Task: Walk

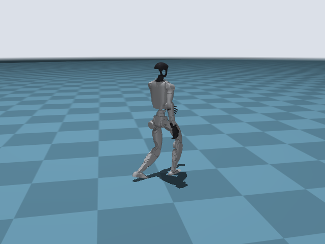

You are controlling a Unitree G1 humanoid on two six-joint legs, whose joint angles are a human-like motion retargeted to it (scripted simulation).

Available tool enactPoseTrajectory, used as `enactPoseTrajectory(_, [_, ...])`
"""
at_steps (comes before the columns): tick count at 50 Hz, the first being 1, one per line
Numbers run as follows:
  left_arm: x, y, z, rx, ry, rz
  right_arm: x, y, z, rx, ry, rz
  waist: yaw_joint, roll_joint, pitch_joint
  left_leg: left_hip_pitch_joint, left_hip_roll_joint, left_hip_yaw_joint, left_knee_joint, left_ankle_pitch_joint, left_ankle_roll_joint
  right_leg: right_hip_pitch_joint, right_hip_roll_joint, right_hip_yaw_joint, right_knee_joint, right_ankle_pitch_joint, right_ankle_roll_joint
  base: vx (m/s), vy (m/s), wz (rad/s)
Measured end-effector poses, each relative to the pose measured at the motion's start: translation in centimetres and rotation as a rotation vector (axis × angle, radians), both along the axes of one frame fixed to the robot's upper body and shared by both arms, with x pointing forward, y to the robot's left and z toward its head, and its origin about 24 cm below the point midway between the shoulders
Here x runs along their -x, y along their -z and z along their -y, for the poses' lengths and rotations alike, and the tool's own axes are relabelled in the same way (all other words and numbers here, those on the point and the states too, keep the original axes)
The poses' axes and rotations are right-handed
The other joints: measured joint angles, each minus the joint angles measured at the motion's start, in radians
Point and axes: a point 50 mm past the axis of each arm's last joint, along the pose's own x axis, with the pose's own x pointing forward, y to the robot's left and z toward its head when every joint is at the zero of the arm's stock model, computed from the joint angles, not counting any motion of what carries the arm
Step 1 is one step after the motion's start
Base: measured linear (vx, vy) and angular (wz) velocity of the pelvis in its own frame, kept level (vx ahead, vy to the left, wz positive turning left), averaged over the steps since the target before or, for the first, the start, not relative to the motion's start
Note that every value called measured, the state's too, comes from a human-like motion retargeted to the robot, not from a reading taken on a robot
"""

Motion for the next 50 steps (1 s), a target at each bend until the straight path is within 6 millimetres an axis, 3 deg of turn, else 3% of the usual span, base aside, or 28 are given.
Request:
enactPoseTrajectory(3, [3.0,2.8,0.2,-0.005,0.001,-0.126,-2.9,0.0,0.0,0.030,-0.020,0.076,0.022,0.038,-0.007,-0.126,0.070,0.018,0.311,0.188,-0.069,0.023,0.045,-0.034,0.058,-0.042,-0.065,-0.01,-0.01,0.06])
enactPoseTrajectory(5, [5.5,4.7,0.3,-0.025,0.025,-0.239,-6.2,-0.4,0.0,0.054,-0.049,0.168,0.038,0.040,-0.015,-0.241,0.105,0.046,0.476,0.261,-0.065,0.046,0.054,-0.034,0.060,-0.078,-0.092,-0.02,-0.04,0.30])
enactPoseTrajectory(10, [13.1,9.1,0.0,-0.107,0.131,-0.563,-16.7,-3.8,-0.2,0.091,-0.076,0.521,0.079,0.010,-0.017,-0.514,0.147,0.120,0.590,0.181,0.041,0.197,0.043,0.011,-0.060,-0.131,-0.074,-0.02,-0.03,0.33])
enactPoseTrajectory(13, [17.9,10.6,-0.7,-0.120,0.159,-0.717,-22.3,-7.5,-0.3,0.096,-0.068,0.752,0.106,-0.003,-0.008,-0.607,0.131,0.144,0.427,0.150,0.061,0.318,0.035,0.039,-0.138,-0.145,-0.054,0.00,0.00,0.00])
enactPoseTrajectory(16, [22.1,11.3,-1.5,-0.099,0.141,-0.836,-26.4,-11.3,-0.7,0.086,-0.063,0.955,0.119,-0.019,-0.012,-0.648,0.087,0.156,0.116,0.158,0.051,0.424,0.013,0.063,-0.215,-0.149,-0.035,0.00,0.00,0.00])
enactPoseTrajectory(20, [26.0,11.5,-2.4,-0.071,0.096,-0.934,-29.6,-15.4,-1.6,0.051,-0.072,1.143,0.117,-0.065,-0.043,-0.617,-0.021,0.152,-0.391,0.224,0.027,0.505,-0.060,0.081,-0.258,-0.173,-0.008,0.00,0.02,0.23])
enactPoseTrajectory(22, [27.2,11.5,-2.5,-0.066,0.077,-0.963,-29.8,-15.9,-2.0,0.039,-0.082,1.173,0.115,-0.075,-0.053,-0.624,-0.048,0.154,-0.403,0.222,0.033,0.512,-0.077,0.088,-0.170,-0.202,0.007,0.00,0.04,0.35])
enactPoseTrajectory(25, [27.9,11.6,-2.5,-0.075,0.072,-0.981,-28.8,-14.8,-2.6,0.029,-0.107,1.140,0.097,-0.112,-0.068,-0.618,-0.107,0.173,-0.308,0.245,0.065,0.515,-0.124,0.103,0.015,-0.201,0.053,0.01,0.04,0.51])
enactPoseTrajectory(28, [26.2,11.5,-2.8,-0.111,0.068,-0.941,-26.2,-11.7,-3.6,-0.004,-0.145,1.007,0.069,-0.192,-0.065,-0.561,-0.199,0.204,-0.260,0.228,0.115,0.474,-0.205,0.135,0.289,-0.034,0.159,0.02,0.03,0.61])
enactPoseTrajectory(30, [23.9,11.4,-3.0,-0.139,0.069,-0.878,-24.1,-9.3,-4.2,-0.038,-0.168,0.890,0.047,-0.224,-0.066,-0.521,-0.235,0.202,-0.259,0.199,0.141,0.395,-0.231,0.132,0.476,0.136,0.196,0.00,-0.01,0.56])
enactPoseTrajectory(32, [20.4,10.9,-2.9,-0.160,0.067,-0.778,-21.4,-6.8,-4.4,-0.061,-0.187,0.749,0.026,-0.229,-0.067,-0.475,-0.251,0.185,-0.272,0.163,0.160,0.296,-0.254,0.127,0.622,0.193,0.191,0.00,0.04,0.50])
enactPoseTrajectory(35, [14.1,9.2,-2.5,-0.165,0.044,-0.590,-16.2,-3.3,-3.9,-0.075,-0.202,0.507,0.000,-0.218,-0.059,-0.373,-0.259,0.144,-0.328,0.118,0.171,0.145,-0.296,0.116,0.752,0.103,0.118,0.00,0.06,0.41])
enactPoseTrajectory(39, [5.9,5.2,-1.6,-0.098,-0.010,-0.304,-8.6,-0.5,-2.2,-0.066,-0.182,0.223,-0.022,-0.182,-0.042,-0.208,-0.238,0.077,-0.424,0.084,0.152,-0.008,-0.307,0.078,0.664,-0.038,0.032,0.01,0.02,0.40])
enactPoseTrajectory(43, [-0.1,0.1,-0.7,-0.029,-0.014,-0.032,-2.3,0.2,-0.6,-0.052,-0.133,0.023,-0.031,-0.142,-0.023,-0.071,-0.190,0.026,-0.481,0.068,0.116,-0.072,-0.253,0.042,0.343,-0.076,0.033,0.02,-0.02,0.44])
enactPoseTrajectory(47, [-2.7,-3.3,0.1,-0.007,0.031,0.140,1.5,0.0,0.3,-0.039,-0.076,-0.082,-0.018,-0.096,-0.031,-0.015,-0.111,0.012,-0.412,0.030,0.075,-0.052,-0.130,0.049,-0.053,-0.046,0.066,0.01,-0.02,0.12])
enactPoseTrajectory(50, [-2.5,-3.4,0.3,-0.014,0.056,0.161,2.8,-0.1,0.4,-0.025,-0.068,-0.110,-0.003,-0.083,-0.045,-0.017,-0.084,0.000,-0.236,0.002,0.038,-0.043,-0.080,0.044,-0.066,-0.040,0.051,0.00,-0.05,0.15])
